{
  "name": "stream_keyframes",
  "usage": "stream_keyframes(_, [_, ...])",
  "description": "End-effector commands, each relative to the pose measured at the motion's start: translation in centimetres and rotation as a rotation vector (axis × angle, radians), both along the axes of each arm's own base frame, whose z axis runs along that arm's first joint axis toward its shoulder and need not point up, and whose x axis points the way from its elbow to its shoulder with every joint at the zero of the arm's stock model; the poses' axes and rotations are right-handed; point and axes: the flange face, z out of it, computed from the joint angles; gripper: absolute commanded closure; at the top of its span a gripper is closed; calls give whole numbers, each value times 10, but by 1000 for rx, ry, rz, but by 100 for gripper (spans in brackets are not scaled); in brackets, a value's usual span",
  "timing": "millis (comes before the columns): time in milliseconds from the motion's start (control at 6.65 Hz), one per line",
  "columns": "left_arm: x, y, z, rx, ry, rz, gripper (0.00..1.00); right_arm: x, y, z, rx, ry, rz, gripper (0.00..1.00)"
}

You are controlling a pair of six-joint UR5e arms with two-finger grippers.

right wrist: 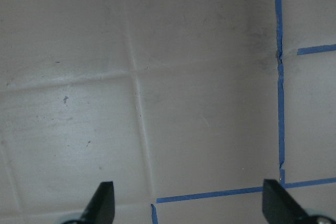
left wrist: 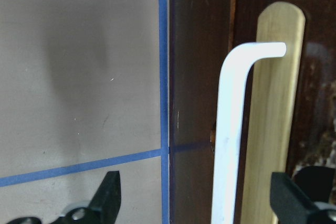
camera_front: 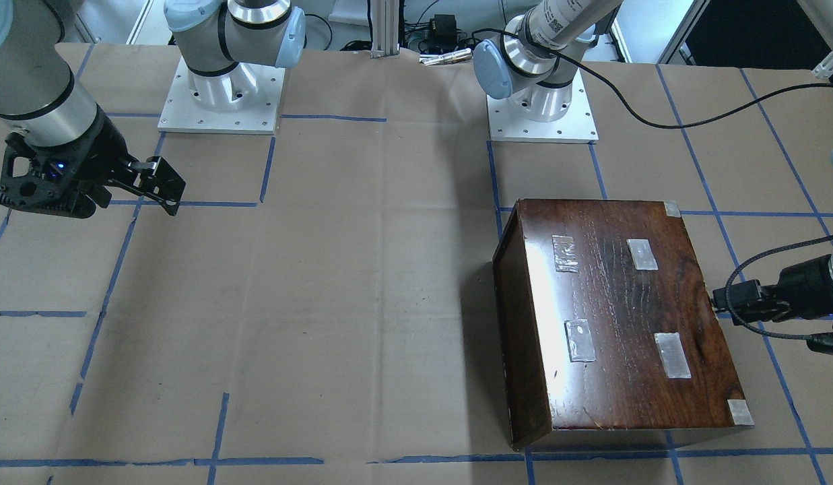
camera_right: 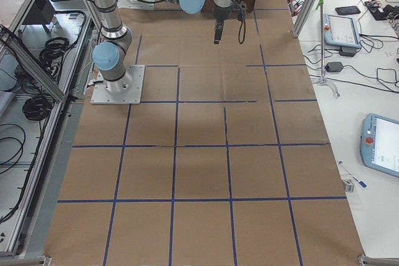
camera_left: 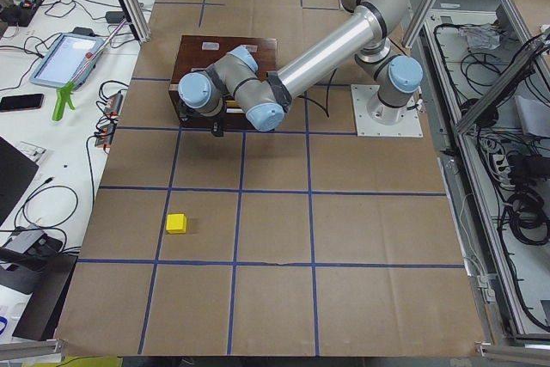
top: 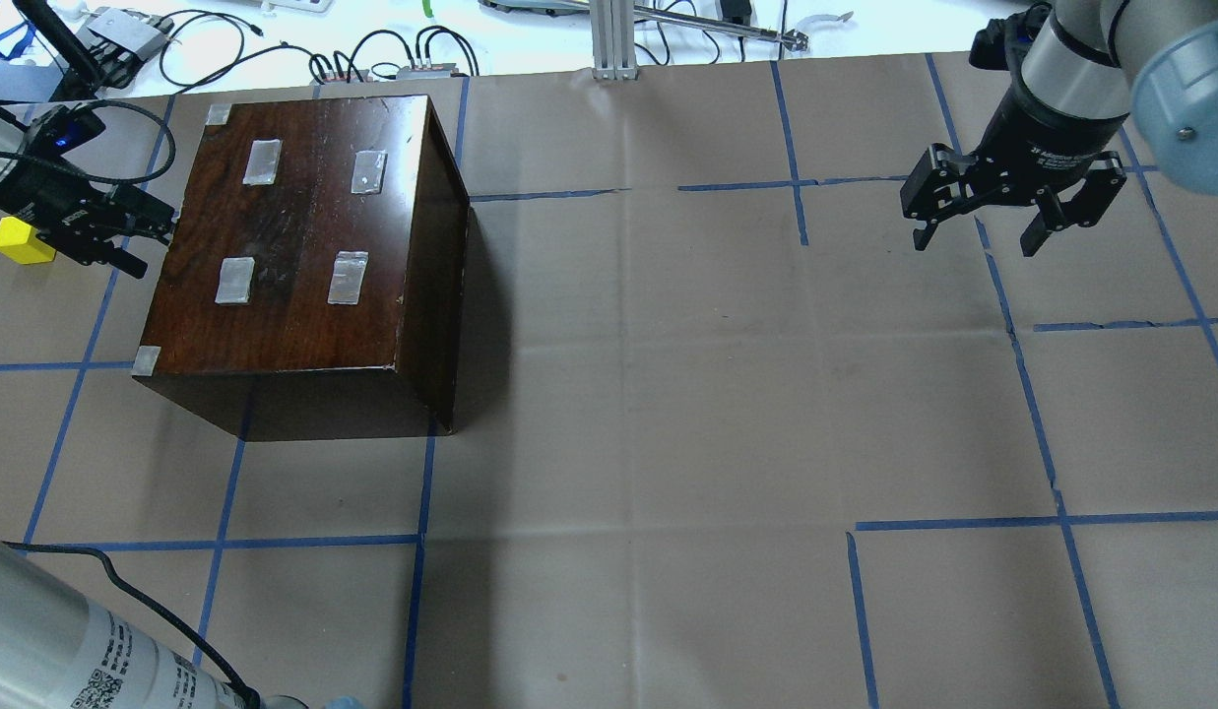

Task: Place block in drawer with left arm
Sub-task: 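Lower the left gripper and hook the white drawer handle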

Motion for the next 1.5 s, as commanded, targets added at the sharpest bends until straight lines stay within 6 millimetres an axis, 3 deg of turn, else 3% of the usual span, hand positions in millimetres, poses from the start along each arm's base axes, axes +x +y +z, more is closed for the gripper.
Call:
stream_keyframes(0, [2,-1,-3,3,-12,-4,2,0,0,0,1,1,-1,0])
stream_keyframes(602, [5,-3,-17,20,-1,-2,2,0,0,-1,2,0,0,0])
stream_keyframes(1053, [8,-6,-12,9,-12,-1,2,0,0,0,-1,1,0,0])
stream_keyframes(1353, [32,0,-15,27,-89,-1,2,0,0,0,1,1,-1,0])
